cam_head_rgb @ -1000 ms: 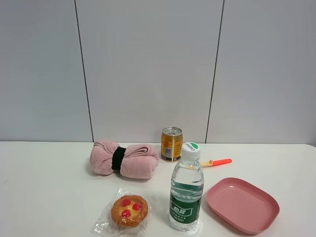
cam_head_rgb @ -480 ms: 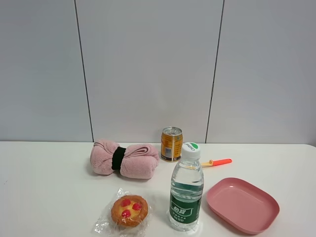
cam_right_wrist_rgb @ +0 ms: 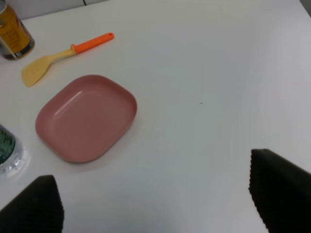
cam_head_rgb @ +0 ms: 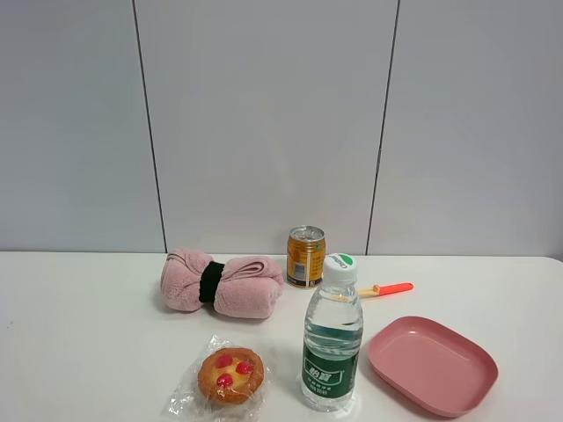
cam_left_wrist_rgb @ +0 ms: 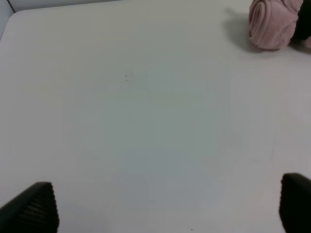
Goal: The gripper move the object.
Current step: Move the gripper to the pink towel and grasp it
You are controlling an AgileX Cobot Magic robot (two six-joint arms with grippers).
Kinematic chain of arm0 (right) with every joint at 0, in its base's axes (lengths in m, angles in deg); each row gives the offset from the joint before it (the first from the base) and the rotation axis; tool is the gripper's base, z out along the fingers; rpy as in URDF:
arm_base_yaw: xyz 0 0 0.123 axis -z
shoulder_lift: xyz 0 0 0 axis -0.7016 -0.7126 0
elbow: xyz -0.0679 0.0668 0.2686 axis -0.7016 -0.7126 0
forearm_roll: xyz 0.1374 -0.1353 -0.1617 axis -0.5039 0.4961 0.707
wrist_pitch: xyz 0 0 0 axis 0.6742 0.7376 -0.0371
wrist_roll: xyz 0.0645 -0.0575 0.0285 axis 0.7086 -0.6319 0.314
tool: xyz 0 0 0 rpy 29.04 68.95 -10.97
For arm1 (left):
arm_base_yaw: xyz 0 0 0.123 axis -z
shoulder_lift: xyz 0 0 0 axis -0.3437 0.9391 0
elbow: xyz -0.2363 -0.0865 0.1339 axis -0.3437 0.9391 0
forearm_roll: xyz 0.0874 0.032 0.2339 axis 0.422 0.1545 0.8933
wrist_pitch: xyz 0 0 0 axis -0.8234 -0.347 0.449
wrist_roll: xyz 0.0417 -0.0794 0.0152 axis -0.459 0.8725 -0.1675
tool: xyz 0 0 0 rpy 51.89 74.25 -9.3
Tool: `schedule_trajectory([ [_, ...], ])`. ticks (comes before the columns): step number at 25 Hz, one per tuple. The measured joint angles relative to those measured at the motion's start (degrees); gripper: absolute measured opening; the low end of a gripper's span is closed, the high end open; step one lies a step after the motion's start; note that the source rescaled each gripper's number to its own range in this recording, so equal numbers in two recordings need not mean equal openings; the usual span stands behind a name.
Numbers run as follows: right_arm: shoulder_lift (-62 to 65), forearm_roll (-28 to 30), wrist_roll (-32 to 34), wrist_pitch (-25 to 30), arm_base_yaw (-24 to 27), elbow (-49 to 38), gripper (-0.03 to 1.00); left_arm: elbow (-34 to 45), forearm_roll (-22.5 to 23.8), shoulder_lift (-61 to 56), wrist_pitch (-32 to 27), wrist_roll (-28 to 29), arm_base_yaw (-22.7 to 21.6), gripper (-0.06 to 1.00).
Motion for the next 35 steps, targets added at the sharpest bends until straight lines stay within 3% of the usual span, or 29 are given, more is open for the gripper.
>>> schedule_trajectory([
  [22,0.0,-1.6,0.4,-0.1,0.0,0.0,0.85,0.0,0.0,0.0,0.0,0.0,0.0,1.00],
  [26,-1.2,-8.5,-5.3,-0.2,0.0,0.0,0.85,0.0,0.0,0.0,0.0,0.0,0.0,1.00],
  [29,-6.1,-17.7,-16.9,-1.8,0.0,2.0,0.85,0.0,0.0,0.0,0.0,0.0,0.0,1.00],
  [32,-12.3,-30.7,-27.3,-8.9,0.0,7.0,0.85,0.0,0.0,0.0,0.0,0.0,0.0,1.00],
  [35,-20.0,-41.5,-33.1,-15.9,0.0,13.2,0.85,0.0,0.0,0.0,0.0,0.0,0.0,1.00],
])
